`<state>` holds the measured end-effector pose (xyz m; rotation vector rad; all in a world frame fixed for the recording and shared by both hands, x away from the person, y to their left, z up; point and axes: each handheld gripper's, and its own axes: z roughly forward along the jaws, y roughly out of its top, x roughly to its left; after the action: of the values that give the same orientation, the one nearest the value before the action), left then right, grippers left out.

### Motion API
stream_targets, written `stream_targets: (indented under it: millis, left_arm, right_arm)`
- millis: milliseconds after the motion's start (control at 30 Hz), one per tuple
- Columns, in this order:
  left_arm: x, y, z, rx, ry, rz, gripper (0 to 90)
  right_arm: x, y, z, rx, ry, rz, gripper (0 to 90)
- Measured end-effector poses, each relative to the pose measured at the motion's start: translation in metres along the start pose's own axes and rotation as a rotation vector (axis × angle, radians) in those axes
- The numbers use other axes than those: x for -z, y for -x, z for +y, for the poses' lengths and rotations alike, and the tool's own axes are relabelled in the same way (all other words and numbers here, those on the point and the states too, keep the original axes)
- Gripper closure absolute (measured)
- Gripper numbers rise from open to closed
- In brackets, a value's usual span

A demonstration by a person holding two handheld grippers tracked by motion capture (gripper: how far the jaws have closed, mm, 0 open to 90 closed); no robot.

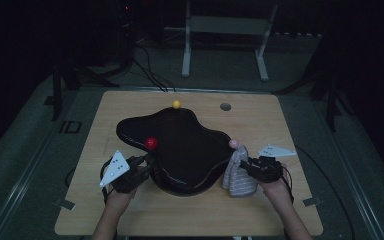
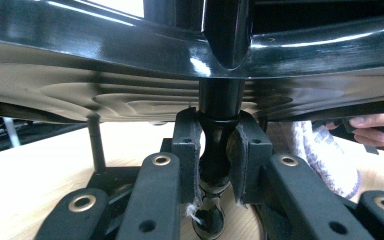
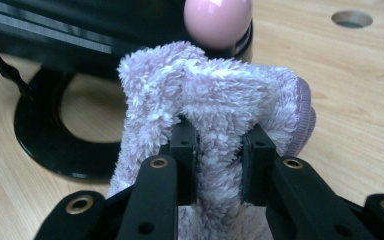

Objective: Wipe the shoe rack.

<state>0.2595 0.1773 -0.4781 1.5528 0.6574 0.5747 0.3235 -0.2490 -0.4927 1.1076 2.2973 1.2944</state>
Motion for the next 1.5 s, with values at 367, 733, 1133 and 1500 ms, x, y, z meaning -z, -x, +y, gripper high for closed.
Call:
stream_targets:
  millis: [367, 733, 1133, 1500]
  left_arm:
    - [-0.001, -0.003, 0.000, 0.005, -0.002, -0.021, 76.1]
    - [-0.002, -0.003, 0.000, 0.009, -0.001, -0.052, 76.0]
    - [-0.004, -0.002, 0.000, 0.010, 0.001, -0.066, 76.0]
    - [-0.004, -0.003, -0.001, 0.016, 0.006, -0.082, 75.9]
  right_arm:
    - [0.020, -0.009, 0.018, 0.021, 0.077, 0.041, 73.7]
    - [0.018, -0.020, 0.016, 0.028, 0.075, 0.052, 73.7]
    - [0.013, -0.023, 0.015, 0.031, 0.055, 0.030, 73.8]
    - [0.005, -0.020, 0.017, 0.027, 0.061, 0.015, 73.8]
